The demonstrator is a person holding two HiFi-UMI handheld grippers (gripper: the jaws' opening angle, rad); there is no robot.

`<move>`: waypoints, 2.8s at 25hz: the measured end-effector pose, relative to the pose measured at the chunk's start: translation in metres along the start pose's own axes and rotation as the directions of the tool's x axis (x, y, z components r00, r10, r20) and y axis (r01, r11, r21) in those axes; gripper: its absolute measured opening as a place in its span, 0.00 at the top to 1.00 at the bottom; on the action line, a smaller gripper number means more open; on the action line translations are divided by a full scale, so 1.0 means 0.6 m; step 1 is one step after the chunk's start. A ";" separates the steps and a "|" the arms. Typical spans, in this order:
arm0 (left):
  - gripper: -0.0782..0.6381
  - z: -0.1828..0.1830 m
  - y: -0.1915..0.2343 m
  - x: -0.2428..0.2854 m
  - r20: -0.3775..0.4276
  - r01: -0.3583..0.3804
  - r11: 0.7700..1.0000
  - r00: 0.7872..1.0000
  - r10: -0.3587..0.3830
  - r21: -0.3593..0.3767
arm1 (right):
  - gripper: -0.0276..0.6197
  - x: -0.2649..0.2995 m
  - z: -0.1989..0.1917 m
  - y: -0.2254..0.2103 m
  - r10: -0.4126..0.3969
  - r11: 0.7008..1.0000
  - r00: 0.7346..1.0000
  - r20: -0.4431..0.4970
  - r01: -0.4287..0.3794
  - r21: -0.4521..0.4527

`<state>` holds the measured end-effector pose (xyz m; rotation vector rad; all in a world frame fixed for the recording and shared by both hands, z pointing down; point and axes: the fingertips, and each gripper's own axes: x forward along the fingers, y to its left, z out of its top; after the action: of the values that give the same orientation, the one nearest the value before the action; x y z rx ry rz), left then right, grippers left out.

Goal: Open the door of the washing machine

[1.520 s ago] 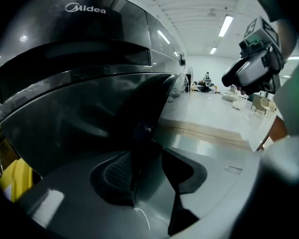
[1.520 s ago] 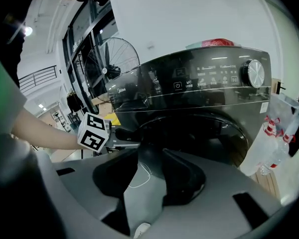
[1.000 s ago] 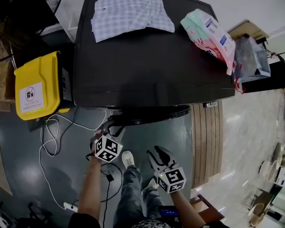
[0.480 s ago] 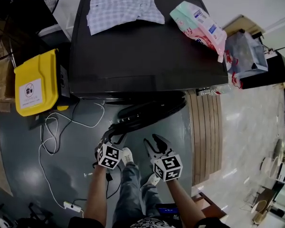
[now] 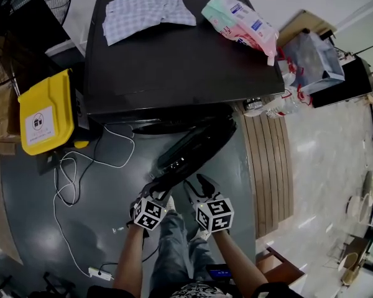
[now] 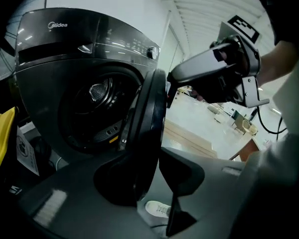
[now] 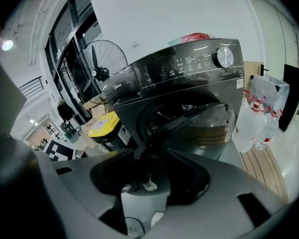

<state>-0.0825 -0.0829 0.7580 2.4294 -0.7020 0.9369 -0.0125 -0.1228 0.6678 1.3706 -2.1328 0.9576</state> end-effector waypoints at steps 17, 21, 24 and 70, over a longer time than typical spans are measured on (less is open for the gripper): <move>0.71 -0.021 -0.158 0.012 -0.073 0.324 0.944 0.945 -0.319 0.068 | 0.54 -0.061 -0.057 -0.064 -0.082 0.996 0.995 -0.049 0.084 0.026; 0.71 -0.012 -0.170 -0.002 -0.034 0.359 0.930 0.933 -0.357 0.075 | 0.55 -0.077 -0.068 -0.071 -0.088 0.996 0.995 -0.051 0.088 -0.007; 0.71 0.011 -0.151 -0.009 0.039 0.324 0.945 0.945 -0.326 0.054 | 0.55 -0.090 -0.077 -0.081 -0.084 0.996 0.995 -0.057 0.085 0.010; 0.89 0.393 -0.225 -0.382 0.511 -0.335 0.891 0.731 0.451 -0.307 | 0.95 -0.526 0.176 -0.015 -0.045 0.981 0.883 0.467 0.127 -0.146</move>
<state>-0.0350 -0.0426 0.4081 2.4204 -1.5022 0.2115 0.1293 -0.0107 0.3885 1.7183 -2.3946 0.4182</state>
